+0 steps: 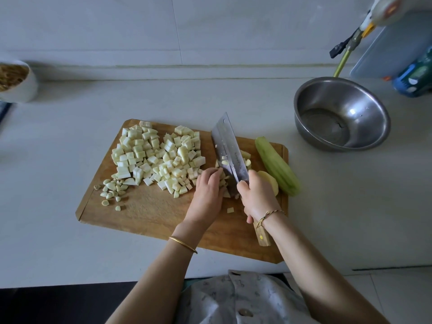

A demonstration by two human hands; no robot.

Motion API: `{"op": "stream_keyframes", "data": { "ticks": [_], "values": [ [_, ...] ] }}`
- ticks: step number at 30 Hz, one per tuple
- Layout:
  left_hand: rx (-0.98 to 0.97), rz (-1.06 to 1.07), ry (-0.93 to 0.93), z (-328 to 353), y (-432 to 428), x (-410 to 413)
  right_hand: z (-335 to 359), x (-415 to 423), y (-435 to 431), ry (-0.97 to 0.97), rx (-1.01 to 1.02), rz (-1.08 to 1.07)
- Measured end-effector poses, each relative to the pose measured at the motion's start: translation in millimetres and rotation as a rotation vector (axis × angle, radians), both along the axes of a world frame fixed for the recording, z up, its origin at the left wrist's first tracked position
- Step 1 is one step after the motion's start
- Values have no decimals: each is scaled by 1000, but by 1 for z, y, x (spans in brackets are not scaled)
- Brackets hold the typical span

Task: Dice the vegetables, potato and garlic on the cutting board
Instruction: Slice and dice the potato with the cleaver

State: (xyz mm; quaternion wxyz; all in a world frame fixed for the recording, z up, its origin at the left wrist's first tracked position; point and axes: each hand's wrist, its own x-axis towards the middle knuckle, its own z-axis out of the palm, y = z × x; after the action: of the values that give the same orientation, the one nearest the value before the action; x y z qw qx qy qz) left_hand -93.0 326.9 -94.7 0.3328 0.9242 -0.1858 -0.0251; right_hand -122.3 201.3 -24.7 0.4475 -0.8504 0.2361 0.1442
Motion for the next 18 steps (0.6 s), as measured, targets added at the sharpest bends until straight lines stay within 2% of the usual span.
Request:
{"op": "stream_keyframes", "data": {
  "ticks": [3,7,10,18],
  "values": [
    [41,-24,-4,4,4,0,6,-5,-1,-67,20,-16],
    [155,-49,24,7,10,-4,15,-11,-3,-126,-54,24],
    [116,-47,83,7,11,-7,17,-16,-2,-133,-77,45],
    [-31,82,67,4,2,-6,14,-23,0,-80,-65,66]
  ]
}}
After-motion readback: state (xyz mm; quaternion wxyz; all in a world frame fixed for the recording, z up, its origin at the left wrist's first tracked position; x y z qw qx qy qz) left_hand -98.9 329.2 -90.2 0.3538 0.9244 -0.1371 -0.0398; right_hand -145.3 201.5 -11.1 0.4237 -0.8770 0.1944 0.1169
